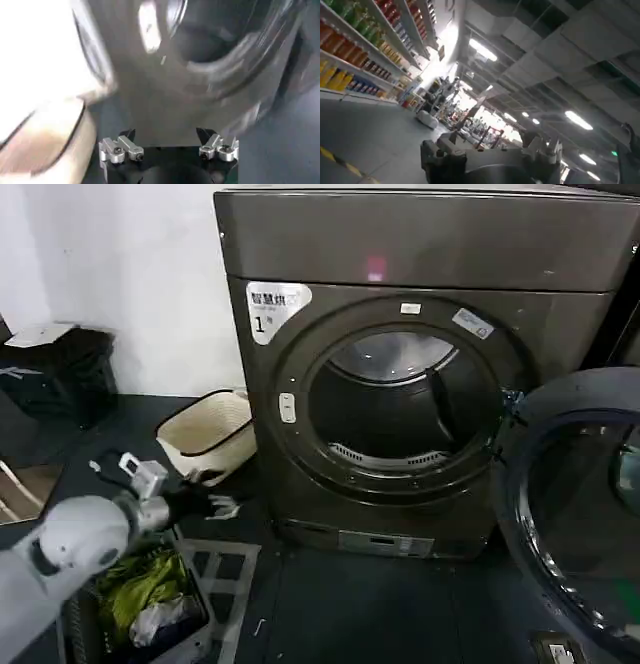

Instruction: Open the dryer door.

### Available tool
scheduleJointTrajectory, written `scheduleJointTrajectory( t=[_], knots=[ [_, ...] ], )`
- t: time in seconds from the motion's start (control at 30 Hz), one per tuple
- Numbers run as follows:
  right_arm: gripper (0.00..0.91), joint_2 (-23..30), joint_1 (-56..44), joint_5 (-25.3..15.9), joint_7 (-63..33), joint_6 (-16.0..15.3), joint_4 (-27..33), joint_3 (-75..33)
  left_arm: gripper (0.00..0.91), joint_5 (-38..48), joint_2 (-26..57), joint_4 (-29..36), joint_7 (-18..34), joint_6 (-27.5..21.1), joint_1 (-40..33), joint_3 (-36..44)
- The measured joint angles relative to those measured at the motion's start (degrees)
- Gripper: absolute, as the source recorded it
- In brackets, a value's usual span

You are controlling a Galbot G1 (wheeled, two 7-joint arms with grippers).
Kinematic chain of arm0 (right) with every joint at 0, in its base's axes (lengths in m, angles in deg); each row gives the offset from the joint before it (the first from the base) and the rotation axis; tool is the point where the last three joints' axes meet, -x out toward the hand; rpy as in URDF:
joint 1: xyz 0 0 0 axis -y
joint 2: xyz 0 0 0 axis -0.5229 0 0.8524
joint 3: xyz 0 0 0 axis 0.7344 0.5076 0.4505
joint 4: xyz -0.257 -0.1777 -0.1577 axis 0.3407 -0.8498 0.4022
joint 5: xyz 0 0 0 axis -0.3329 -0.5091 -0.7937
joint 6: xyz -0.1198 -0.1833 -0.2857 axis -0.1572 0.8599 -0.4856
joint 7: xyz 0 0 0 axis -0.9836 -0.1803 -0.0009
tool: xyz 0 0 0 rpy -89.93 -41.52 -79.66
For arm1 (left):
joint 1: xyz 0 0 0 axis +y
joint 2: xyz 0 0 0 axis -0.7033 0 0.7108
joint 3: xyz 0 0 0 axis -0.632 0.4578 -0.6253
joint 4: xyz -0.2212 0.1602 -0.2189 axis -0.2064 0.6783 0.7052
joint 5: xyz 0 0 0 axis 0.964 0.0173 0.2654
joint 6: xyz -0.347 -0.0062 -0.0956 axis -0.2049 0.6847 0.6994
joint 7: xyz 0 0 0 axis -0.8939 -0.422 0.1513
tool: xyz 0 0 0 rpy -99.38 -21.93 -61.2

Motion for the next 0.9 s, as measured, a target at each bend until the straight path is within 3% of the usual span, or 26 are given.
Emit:
scheduleJointTrajectory(
  t=[0.37, 0.7, 0.9],
  knots=[
    [0.907, -0.7, -0.1, 9.8, 2.7, -0.5, 1.4, 1.1, 0.907, 12.2, 9.8, -1.7, 2.1, -1.9, 4.2, 1.0],
    [0.907, 0.1, 0.1, 14.9, 5.9, 3.0, 1.4, 1.3, 0.907, 33.8, 14.9, -1.7, 17.0, -1.9, 7.5, 1.7],
    [0.907, 0.5, 0.7, 16.7, 6.8, 4.7, 1.2, 1.3, 0.907, 54.3, 13.8, -3.0, 34.2, -1.8, 6.6, 2.5]
  ],
)
